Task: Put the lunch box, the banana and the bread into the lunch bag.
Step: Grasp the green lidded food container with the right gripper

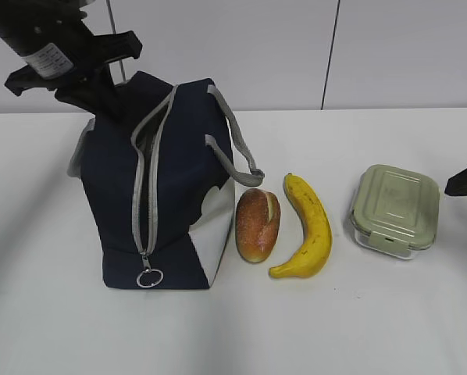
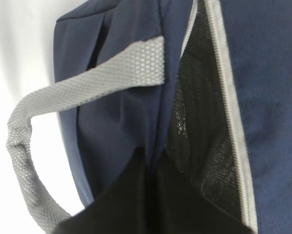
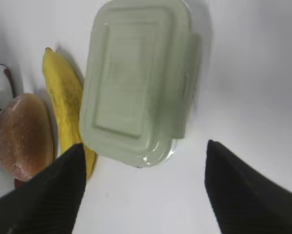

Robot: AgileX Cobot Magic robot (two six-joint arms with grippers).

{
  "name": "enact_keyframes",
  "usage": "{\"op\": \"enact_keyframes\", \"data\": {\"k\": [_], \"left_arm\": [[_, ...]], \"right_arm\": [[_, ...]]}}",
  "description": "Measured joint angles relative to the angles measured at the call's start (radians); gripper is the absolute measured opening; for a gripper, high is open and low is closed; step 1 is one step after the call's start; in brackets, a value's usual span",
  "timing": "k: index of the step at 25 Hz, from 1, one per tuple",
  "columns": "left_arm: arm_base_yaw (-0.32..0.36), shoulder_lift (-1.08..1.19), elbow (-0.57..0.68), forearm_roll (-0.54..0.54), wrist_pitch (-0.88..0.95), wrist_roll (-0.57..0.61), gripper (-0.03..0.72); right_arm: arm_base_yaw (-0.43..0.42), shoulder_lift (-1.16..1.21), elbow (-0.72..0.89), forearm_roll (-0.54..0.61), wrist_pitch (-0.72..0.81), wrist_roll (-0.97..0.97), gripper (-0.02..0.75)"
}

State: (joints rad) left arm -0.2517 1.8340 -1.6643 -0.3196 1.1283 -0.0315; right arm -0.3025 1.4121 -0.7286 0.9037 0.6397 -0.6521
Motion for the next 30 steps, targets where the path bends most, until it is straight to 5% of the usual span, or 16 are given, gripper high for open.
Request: {"op": "enact_keyframes", "data": {"k": [10,22,30], "left_arm": [[0.0,0.0,0.0,0.0,0.0,0.0,-0.003],[0.0,0.0,0.0,-0.001,0.001,0.0,-0.003],[0.0,0.0,0.0,-0.002,0.01,0.0,-0.003]], "right_arm": [[-0.032,0.273,-0.138,0.018,0.076,-0.064,0.56],[-0.032,0.319,-0.182,0.032,0.066,-0.089,0.56],[-0.032,0.47,-0.282,0.075,0.206,-0.09,0.56]]}}
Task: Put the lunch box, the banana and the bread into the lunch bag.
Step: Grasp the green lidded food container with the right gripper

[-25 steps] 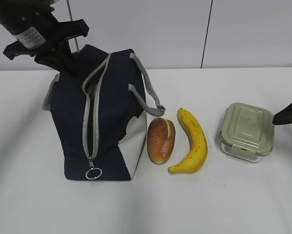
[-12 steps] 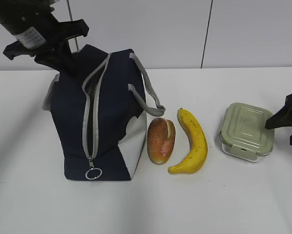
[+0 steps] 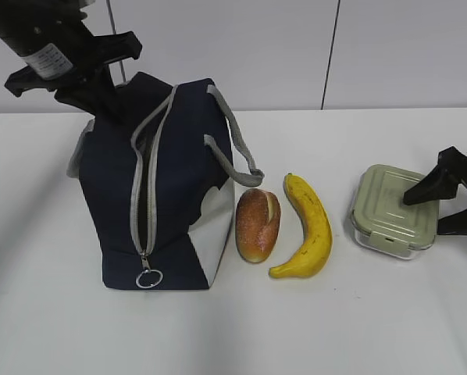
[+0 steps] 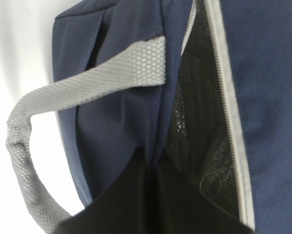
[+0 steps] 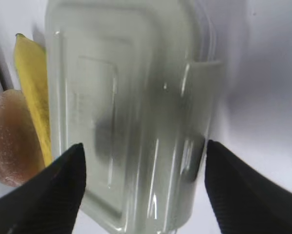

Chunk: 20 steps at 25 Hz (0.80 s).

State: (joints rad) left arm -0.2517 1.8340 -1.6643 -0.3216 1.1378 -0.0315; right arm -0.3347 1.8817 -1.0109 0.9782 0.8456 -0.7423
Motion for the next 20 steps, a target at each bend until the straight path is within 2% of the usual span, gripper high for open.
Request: {"op": "enact_keyframes", "data": {"k": [6,15,20], "left_arm": [[0.0,0.0,0.0,-0.002,0.013,0.0,-0.003],[0.0,0.0,0.0,-0.002,0.015,0.0,-0.003],[0.0,0.0,0.0,-0.002,0.016,0.0,-0.003]], "right_arm": [[0.0,0.054,-0.013,0.014,0.006,-0.022,0.56],[-0.002,0.085,-0.024,0.093,0.01,-0.099,0.559],[-0.002,0.105,-0.025,0.133,0.019,-0.12,0.503]]}}
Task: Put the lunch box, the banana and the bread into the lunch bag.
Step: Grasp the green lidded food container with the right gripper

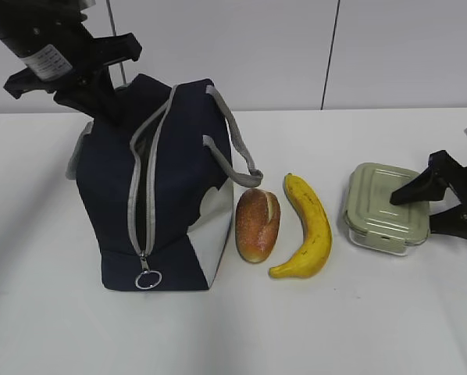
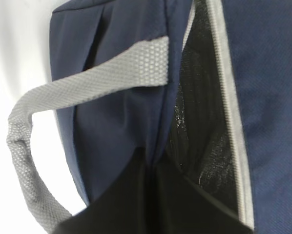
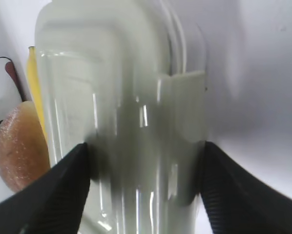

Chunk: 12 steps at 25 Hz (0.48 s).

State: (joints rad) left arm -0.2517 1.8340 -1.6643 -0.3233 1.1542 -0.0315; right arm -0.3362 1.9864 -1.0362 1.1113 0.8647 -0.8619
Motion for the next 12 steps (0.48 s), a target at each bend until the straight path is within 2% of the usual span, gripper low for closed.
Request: {"op": "enact_keyframes", "data": {"k": [12], "left_arm": [[0.0,0.0,0.0,0.0,0.001,0.0,-0.003]], "right_arm": [[0.0,0.013,-0.008,0.04,0.04,-0.003,0.375]]}}
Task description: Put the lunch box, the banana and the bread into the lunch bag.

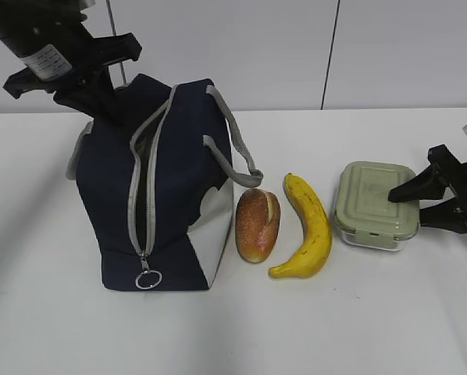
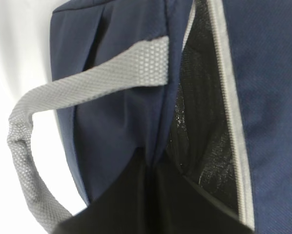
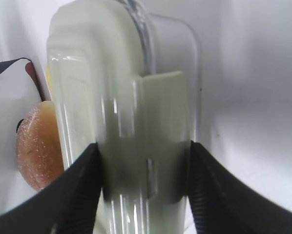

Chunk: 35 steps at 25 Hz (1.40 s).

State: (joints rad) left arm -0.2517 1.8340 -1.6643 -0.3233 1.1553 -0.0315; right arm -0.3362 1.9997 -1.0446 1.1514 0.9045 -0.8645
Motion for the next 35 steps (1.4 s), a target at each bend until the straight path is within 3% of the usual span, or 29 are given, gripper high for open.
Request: {"op": "enact_keyframes", "data": {"k": [8,13,21,25,30,35], "left_arm": [[0.0,0.0,0.0,-0.002,0.0,0.0,-0.003],[0.0,0.0,0.0,-0.081,-0.008,0.043,-0.003],[0.0,0.0,0.0,-0.228,-0.033,0.155,-0.003],[0.0,0.0,0.0,-0.235,-0.037,0.176,-0.003],[0.0,0.0,0.0,-0.236,-0.042,0.181,-0.003],[0.0,0.0,0.0,-0.237,-0.05,0.184,-0.003]], "right_arm": [[0.0,0.0,-0.006,0.03,0.004,-0.006,0.371],[0.0,-0.005,-0.072,0.028,0.036,-0.023,0.367],[0.017,-0.13,-0.15,0.333,0.225,-0.074,0.365],[0.113,-0.173,-0.184,0.41,0.223,-0.074,0.365],[0.312,-0.175,-0.248,0.404,0.234,-0.074,0.365],[0.41,-0.173,-0.3,0.384,0.186,-0.074,0.365]]}}
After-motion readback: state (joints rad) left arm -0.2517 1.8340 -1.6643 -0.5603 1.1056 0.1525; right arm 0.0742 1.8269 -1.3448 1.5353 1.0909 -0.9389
